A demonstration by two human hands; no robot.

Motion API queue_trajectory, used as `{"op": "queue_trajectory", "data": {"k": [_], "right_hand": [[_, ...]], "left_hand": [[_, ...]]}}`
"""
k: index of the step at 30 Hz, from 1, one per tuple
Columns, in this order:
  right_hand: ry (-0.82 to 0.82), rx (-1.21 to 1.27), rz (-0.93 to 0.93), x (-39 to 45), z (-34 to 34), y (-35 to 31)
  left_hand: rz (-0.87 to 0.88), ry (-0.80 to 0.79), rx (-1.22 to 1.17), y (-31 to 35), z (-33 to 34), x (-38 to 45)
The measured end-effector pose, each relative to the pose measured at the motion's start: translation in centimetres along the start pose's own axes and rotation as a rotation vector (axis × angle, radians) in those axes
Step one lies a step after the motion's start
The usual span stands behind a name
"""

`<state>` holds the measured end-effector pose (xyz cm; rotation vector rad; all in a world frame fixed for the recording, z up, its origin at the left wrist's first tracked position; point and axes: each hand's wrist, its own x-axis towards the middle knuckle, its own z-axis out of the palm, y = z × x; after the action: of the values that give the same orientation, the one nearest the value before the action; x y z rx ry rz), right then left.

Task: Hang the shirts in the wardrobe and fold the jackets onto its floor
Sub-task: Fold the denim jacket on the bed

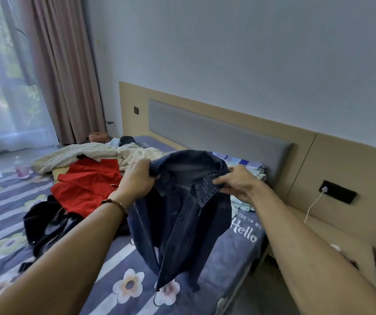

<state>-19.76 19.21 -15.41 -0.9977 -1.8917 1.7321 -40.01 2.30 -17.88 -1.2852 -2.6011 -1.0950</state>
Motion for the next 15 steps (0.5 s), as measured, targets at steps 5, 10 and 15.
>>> {"op": "queue_trajectory", "data": {"k": [5, 10, 15], "right_hand": [[0.05, -0.341, -0.251, -2.9, -1.7, -2.8], [0.188, -0.583, -0.463, -2.1, -2.6, -5.6], [0.121, -0.674, -0.266, 4.6, -1.6, 2.0]], "left_hand": [[0.123, 0.238, 0.465, 4.3, -3.2, -2.3], [0.146, 0.152, 0.164, 5.3, -4.4, -0.8], [-0.026, -0.013, 0.197, 0.1, 3.7, 0.8]]}}
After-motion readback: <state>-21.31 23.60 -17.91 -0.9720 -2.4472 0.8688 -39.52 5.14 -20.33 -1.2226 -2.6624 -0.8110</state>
